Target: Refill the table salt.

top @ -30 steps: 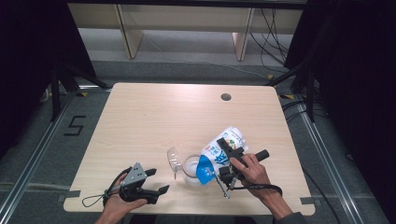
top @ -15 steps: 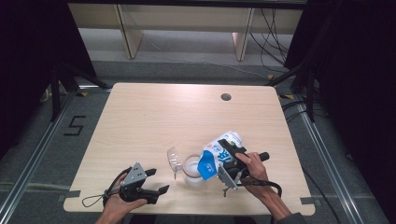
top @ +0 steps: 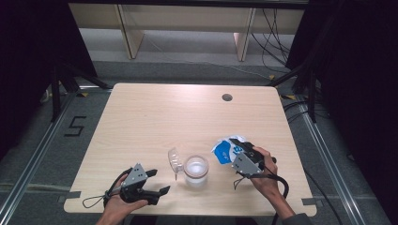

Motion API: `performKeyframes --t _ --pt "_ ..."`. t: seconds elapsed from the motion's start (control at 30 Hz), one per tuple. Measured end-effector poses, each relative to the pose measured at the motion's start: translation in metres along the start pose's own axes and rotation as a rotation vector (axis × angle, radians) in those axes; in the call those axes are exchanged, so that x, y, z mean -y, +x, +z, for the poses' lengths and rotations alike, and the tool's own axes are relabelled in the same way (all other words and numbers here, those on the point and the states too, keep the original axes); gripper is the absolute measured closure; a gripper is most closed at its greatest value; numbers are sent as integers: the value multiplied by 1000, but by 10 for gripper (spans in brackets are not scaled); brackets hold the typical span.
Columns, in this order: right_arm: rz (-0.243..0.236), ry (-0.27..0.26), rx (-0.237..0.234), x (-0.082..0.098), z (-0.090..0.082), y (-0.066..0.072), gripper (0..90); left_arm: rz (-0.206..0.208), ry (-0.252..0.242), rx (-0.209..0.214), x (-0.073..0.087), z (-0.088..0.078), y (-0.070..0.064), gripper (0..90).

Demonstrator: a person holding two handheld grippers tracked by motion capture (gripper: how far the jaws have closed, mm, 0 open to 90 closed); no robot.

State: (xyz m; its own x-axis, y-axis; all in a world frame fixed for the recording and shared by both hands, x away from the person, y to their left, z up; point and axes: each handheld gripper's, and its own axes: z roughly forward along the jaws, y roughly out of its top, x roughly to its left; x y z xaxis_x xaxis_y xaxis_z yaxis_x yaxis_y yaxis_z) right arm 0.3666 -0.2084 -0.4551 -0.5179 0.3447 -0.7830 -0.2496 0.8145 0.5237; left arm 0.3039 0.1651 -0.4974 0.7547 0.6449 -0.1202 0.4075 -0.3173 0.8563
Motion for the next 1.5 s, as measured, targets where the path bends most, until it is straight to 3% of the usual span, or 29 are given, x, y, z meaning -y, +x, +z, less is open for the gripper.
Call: performKeyframes --t 0.27,0.47,0.53,0.67,0.77,0.8,0.83,0.87,0.9,1.23,1.27,1.3,1.33,1.5 --pt "239 -43 -57 23 5 -8 819 0 1 1 0 0 0 213" --pt "431 -67 -67 38 8 -15 840 -2 -3 5 0 1 0 213" --pt "474 -72 -75 44 10 -16 853 -2 -3 5 0 1 0 213" --pt "464 -55 -81 54 17 -15 875 3 0 8 0 1 0 213" --pt "522 -67 -69 58 18 -17 876 -3 -4 5 0 1 0 213" --pt "525 -74 -67 59 18 -19 877 17 16 -4 0 0 2 213" --pt "534 -73 -66 60 18 -19 877 12 10 3 0 1 1 213" --pt "566 -70 -64 60 17 -18 878 14 10 2 0 1 1 212" --pt "552 -76 -61 61 18 -20 878 4 -1 9 0 1 0 213" --pt "645 -76 -52 73 19 -22 878 -3 -4 4 0 1 0 213" --pt "649 -76 -49 74 19 -21 878 23 22 -6 0 0 2 213" --pt "634 -76 -43 76 19 -23 878 7 4 0 0 1 1 213" --pt "649 -68 -57 76 18 -22 878 -2 -4 5 0 1 0 213" --pt "663 -79 -39 80 18 -23 878 1 0 4 0 1 0 213"
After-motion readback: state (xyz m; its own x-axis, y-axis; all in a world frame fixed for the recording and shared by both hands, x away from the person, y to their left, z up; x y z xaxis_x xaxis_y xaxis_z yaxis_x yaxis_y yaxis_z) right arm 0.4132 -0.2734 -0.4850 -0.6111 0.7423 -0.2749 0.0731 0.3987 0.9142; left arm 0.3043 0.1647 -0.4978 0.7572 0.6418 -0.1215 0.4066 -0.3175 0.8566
